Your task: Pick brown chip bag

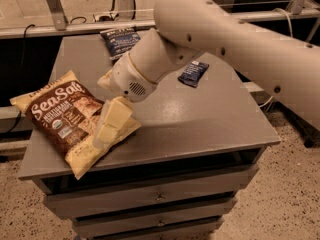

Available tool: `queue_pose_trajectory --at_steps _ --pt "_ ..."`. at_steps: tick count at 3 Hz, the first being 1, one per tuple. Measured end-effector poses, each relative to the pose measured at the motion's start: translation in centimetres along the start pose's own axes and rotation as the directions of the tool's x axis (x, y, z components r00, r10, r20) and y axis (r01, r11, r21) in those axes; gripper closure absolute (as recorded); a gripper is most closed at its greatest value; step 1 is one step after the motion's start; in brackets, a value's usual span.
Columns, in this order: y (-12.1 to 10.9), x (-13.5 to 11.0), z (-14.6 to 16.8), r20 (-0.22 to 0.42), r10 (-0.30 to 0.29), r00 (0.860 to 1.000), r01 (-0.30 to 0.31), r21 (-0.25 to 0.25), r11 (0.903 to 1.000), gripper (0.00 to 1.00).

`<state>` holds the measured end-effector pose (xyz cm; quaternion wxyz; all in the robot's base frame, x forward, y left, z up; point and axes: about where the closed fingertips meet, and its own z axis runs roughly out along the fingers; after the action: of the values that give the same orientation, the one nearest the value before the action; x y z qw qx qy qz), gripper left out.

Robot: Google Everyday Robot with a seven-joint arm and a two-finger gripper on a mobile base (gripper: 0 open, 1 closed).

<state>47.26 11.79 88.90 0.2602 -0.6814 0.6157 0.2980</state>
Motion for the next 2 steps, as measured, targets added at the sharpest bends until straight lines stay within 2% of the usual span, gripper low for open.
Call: queue_pose_trajectory --at_steps 1,2 --pt "-0.2 0.2 3.0 0.026 0.041 0.999 -0.041 0.007 0.9991 0.0" --pt "-0.5 0.9 4.6 0.037 0.082 0.996 -0.083 0.018 0.9964 0.13"
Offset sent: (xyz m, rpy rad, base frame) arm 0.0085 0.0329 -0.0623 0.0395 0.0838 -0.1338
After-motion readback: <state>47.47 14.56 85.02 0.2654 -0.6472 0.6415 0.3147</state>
